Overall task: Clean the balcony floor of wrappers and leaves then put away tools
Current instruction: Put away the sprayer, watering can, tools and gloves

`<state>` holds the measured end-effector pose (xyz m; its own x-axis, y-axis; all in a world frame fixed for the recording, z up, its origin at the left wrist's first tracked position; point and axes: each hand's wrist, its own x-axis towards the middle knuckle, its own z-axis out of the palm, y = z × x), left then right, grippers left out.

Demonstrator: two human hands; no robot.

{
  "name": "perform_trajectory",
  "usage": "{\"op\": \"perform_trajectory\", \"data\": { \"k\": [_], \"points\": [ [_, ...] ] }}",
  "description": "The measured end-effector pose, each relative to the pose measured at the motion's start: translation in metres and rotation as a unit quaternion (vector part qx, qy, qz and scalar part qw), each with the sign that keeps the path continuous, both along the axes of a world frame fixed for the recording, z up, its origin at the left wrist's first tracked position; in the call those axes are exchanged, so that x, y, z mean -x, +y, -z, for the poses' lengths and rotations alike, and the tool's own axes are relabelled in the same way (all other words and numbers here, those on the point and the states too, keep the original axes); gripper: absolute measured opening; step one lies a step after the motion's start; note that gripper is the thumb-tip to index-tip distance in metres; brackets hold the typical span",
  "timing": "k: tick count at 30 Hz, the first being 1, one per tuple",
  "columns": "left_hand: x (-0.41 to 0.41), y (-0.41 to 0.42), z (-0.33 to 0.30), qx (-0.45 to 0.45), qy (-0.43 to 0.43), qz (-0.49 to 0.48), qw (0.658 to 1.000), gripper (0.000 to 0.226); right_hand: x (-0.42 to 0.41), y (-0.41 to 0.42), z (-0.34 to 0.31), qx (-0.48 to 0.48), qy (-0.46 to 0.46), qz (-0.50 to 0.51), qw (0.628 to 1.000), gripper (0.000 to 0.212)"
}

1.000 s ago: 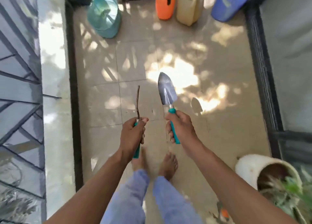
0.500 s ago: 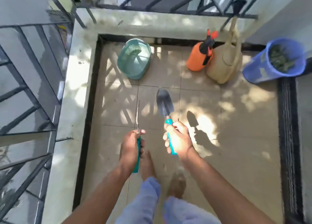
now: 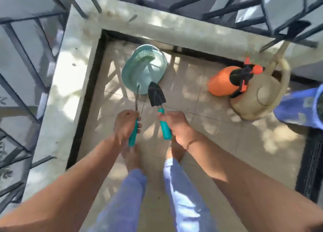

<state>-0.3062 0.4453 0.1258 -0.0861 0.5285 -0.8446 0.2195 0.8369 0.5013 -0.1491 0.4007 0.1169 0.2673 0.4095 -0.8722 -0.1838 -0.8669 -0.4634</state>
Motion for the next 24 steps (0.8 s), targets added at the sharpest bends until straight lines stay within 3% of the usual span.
{"op": "perform_trajectory", "data": {
  "k": [5,9,12,17,20,24],
  "points": [
    [-0.007,0.068,0.064,0.015,0.028,0.016,0.999,0.009,-0.006,0.072,0.047,0.036,0.001,-0.065,0.997,0.027],
    [-0.008,0.121,0.134,-0.033,0.108,0.127,0.986,0.018,-0.003,0.126,0.092,0.053,-0.005,-0.051,0.997,0.028],
    [-0.022,0.148,0.142,-0.073,0.144,0.203,0.966,0.031,0.0,0.155,0.122,0.072,-0.003,-0.049,0.996,0.033],
    [-0.034,0.18,0.189,-0.112,0.184,0.288,0.933,0.038,0.007,0.185,0.164,0.045,-0.076,-0.098,0.991,0.041],
    [-0.04,0.193,0.206,-0.112,0.19,0.302,0.927,0.044,0.01,0.195,0.177,0.028,-0.125,-0.151,0.98,0.028],
    [-0.048,0.205,0.216,-0.113,0.182,0.289,0.933,0.046,0.011,0.207,0.187,0.014,-0.218,-0.219,0.951,0.028]
  ]
}}
